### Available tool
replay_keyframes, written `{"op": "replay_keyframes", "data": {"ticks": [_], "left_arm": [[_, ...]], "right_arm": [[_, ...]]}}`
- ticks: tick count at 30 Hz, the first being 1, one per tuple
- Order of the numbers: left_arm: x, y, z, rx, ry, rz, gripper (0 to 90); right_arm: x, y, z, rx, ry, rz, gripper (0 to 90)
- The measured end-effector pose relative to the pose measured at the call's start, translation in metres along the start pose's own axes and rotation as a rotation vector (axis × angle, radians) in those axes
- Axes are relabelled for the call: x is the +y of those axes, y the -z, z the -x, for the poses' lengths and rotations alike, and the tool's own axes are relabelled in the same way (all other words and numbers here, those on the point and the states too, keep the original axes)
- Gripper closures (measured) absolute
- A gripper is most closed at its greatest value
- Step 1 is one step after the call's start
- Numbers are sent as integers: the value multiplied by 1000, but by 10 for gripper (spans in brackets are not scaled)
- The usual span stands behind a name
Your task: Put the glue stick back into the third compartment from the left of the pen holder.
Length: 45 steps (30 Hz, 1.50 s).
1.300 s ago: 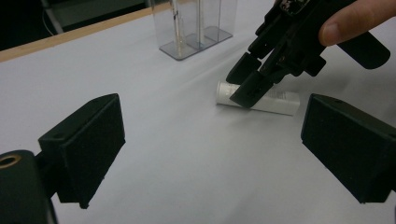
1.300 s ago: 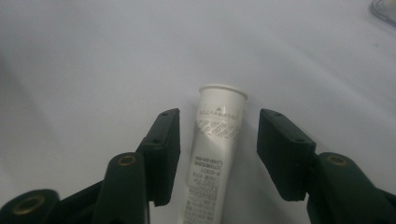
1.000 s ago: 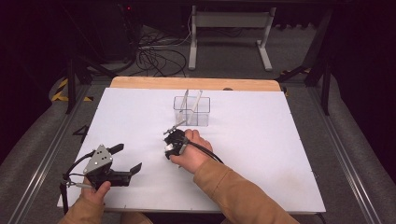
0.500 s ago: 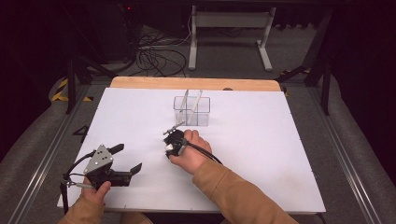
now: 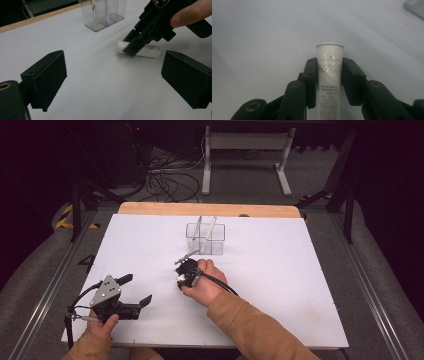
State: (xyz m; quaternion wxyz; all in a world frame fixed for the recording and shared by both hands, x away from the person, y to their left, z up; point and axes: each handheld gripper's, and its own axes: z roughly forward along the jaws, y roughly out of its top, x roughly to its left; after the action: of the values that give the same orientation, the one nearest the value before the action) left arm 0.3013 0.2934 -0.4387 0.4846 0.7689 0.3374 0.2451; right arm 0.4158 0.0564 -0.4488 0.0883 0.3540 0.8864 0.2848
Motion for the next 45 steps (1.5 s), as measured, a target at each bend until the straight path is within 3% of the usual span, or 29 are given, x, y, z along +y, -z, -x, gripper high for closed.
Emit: {"op": "replay_keyframes", "data": {"ticks": [14,28,36,45], "left_arm": [[0,-1,1,0,1,-1,70],[0,-1,1,-1,-1,-1,69],[1,-1,1,-1,0,0,69],[0,-1,0,-1,1,-1,69]], "right_arm": [[4,32,4,54,12,110,678],[7,49,6,72,23,180,678],[12,65,12,97,36,282,677],[18,86,33,95,20,407,677]]}}
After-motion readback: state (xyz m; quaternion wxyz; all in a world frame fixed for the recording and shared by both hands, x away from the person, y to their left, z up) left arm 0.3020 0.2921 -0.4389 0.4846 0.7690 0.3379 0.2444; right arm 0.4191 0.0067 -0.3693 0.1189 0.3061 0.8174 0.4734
